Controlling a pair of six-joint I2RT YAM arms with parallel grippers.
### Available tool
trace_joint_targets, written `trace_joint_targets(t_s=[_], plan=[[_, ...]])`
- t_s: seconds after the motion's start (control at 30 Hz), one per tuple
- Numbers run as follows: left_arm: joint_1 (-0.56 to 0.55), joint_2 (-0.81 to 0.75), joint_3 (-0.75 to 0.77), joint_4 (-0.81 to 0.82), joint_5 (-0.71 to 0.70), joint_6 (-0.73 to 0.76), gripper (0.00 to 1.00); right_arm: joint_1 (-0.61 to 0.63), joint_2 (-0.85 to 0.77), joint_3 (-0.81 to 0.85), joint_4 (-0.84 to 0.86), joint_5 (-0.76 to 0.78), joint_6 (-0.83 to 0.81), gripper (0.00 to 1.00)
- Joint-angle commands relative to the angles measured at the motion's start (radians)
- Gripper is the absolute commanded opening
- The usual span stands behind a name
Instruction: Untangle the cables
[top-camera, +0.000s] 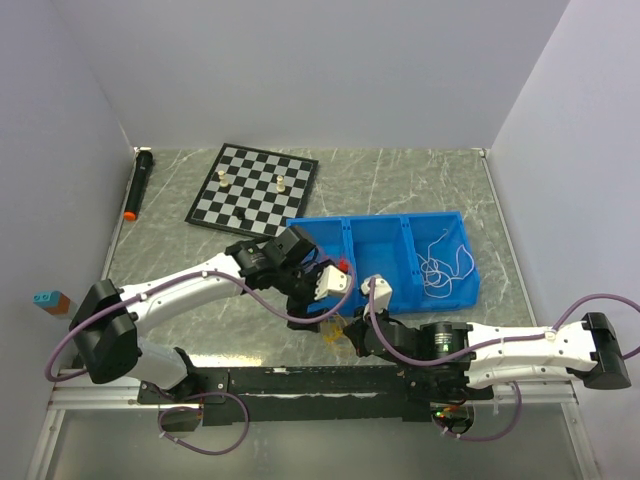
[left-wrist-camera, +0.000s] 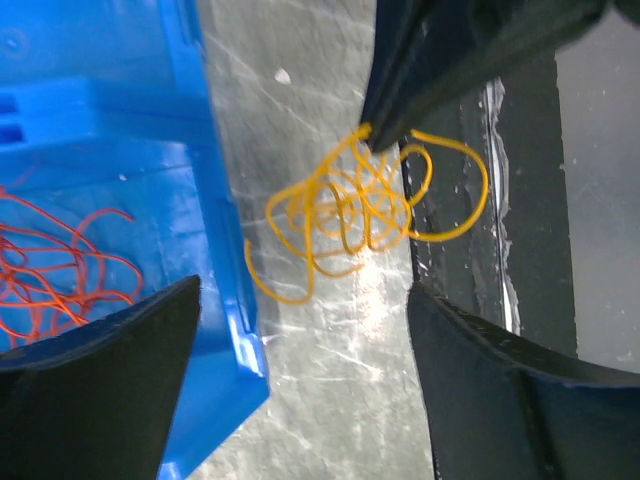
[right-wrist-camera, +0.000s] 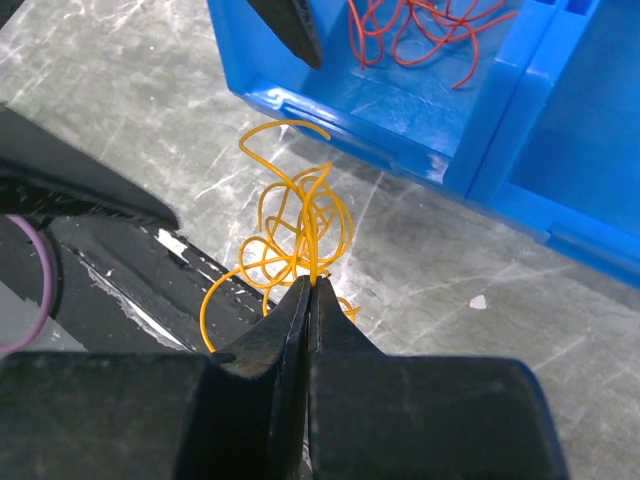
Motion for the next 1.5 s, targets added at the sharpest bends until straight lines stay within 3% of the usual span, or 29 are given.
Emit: trace_joint_targets(t_s=[0.0,0.27,0.5,0.57,0.6,0.77,0.97,1.17,1.47], plan=[[-0.001,0.008,0.047,0.044,0.038,-0.001,0.83,0.006,0.003,0.050,0.057,0.012,-0.014,0.00],[-0.007,0.049,0.071,-0.024,0.080,0.025,0.47,0.006,0.018,0.071,0.081,0.008,-0.028,0.00],[-0.009,0.062,0.091,-0.046,0.037,0.028,0.28,-0.007,0.023,0.081,0.092,0.000,-0.037,0.00],[-0.009,0.045,0.091,-0.031,0.012,0.007,0.04,-0.010,0.027,0.079,0.072,-0.003,-0.017,0.00],[-0.009,0.034,0.091,-0.026,-0.005,-0.002,0.01,-0.011,0.030,0.077,0.058,-0.003,-0.007,0.00],[-0.002,-0.030,0.091,-0.038,-0.003,-0.022,0.01,-0.011,0.003,0.041,0.005,0.003,0.056,0.02],[-0.002,-0.069,0.027,-0.028,0.018,-0.053,0.01,-0.013,-0.048,-0.031,-0.014,-0.003,0.110,0.34],[-0.001,-0.093,0.033,-0.037,0.027,-0.075,0.01,-0.011,-0.040,-0.064,0.009,-0.030,0.116,0.46],[0.002,-0.113,0.131,-0.124,0.027,-0.052,0.01,-0.011,-0.054,-0.130,0.081,-0.034,0.122,0.51]])
